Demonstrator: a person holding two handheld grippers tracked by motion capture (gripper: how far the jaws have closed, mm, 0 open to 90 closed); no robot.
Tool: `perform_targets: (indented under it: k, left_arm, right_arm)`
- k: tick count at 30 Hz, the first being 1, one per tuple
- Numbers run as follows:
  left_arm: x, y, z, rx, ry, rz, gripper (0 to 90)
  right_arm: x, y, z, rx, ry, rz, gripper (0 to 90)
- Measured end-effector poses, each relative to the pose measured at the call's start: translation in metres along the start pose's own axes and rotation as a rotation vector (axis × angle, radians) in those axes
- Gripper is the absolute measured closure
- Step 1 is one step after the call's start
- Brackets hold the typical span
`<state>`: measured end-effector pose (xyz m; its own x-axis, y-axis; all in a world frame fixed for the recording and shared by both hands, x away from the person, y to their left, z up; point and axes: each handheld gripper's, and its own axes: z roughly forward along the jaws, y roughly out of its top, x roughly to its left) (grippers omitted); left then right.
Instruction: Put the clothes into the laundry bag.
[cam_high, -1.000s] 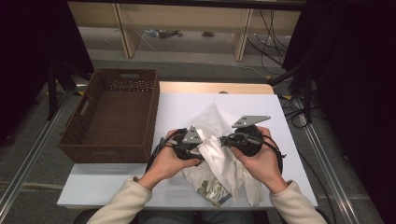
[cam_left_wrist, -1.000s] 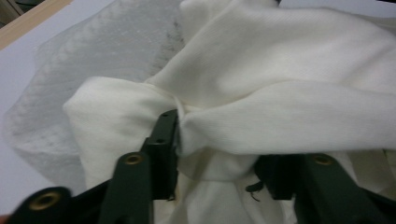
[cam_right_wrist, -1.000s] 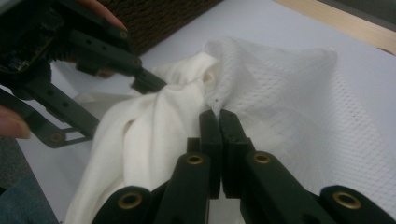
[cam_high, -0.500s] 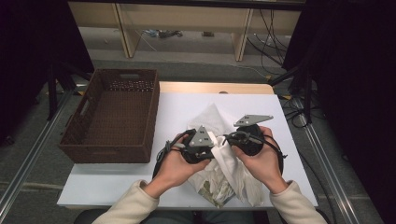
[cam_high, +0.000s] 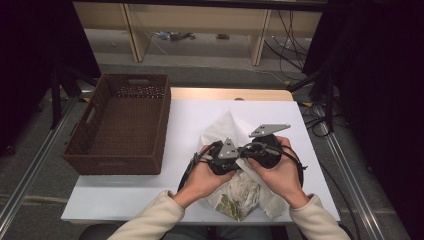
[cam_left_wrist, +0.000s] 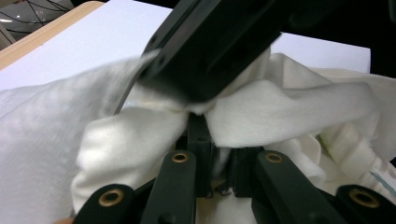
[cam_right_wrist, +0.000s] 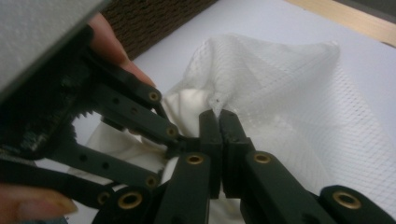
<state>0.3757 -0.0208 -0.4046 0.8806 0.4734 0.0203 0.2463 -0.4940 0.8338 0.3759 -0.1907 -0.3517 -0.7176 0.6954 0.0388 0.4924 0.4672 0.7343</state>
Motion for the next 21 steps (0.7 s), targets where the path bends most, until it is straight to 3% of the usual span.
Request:
perform_targets:
  k: [1, 2, 3, 6, 7, 8, 11, 14, 16, 17, 18, 21]
  left_arm:
    - [0.002, 0.001, -0.005, 0.017, 0.000, 0.009, 79.7]
    - [0.002, 0.001, -0.007, 0.001, 0.007, 0.003, 78.0]
    - [0.001, 0.001, -0.010, 0.007, 0.010, 0.002, 74.7]
    - [-0.002, 0.003, -0.018, 0.009, -0.003, -0.005, 56.5]
    - [-0.002, 0.003, -0.022, 0.027, -0.007, 0.019, 49.4]
    - [-0.003, 0.004, -0.027, 0.031, -0.004, 0.017, 41.8]
    - [-0.002, 0.005, -0.044, 0.036, 0.016, 0.034, 30.0]
    - [0.002, 0.001, -0.057, 0.030, 0.020, 0.005, 25.2]
    - [0.009, -0.004, -0.063, 0.041, 0.034, 0.012, 22.8]
    - [0.014, -0.008, -0.064, 0.054, 0.039, 0.006, 22.3]
    - [0.020, -0.012, -0.063, 0.067, 0.026, 0.008, 21.3]
    - [0.034, -0.026, -0.054, 0.117, 0.033, -0.044, 19.0]
  right_arm:
    - [-0.003, 0.000, -0.001, -0.016, -0.003, -0.034, 90.0]
    - [0.000, 0.000, -0.005, 0.005, -0.015, 0.029, 90.0]
    - [-0.001, 0.000, -0.006, 0.003, -0.014, 0.049, 90.0]
    - [-0.005, 0.000, -0.007, 0.002, -0.019, 0.047, 90.0]
    - [-0.004, 0.000, -0.007, 0.005, -0.020, 0.054, 90.0]
    - [-0.005, 0.000, -0.006, 0.006, -0.013, 0.039, 90.0]
    - [-0.005, -0.001, -0.005, -0.002, -0.020, 0.045, 90.0]
    - [-0.006, -0.001, -0.005, 0.007, -0.013, 0.054, 90.0]
    - [-0.006, -0.001, -0.004, 0.006, -0.013, 0.050, 90.0]
    - [-0.005, 0.000, -0.005, 0.010, -0.007, 0.065, 90.0]
    - [-0.006, 0.000, -0.004, 0.009, -0.003, 0.045, 90.0]
    - [-0.003, 0.000, -0.003, -0.012, -0.023, 0.048, 90.0]
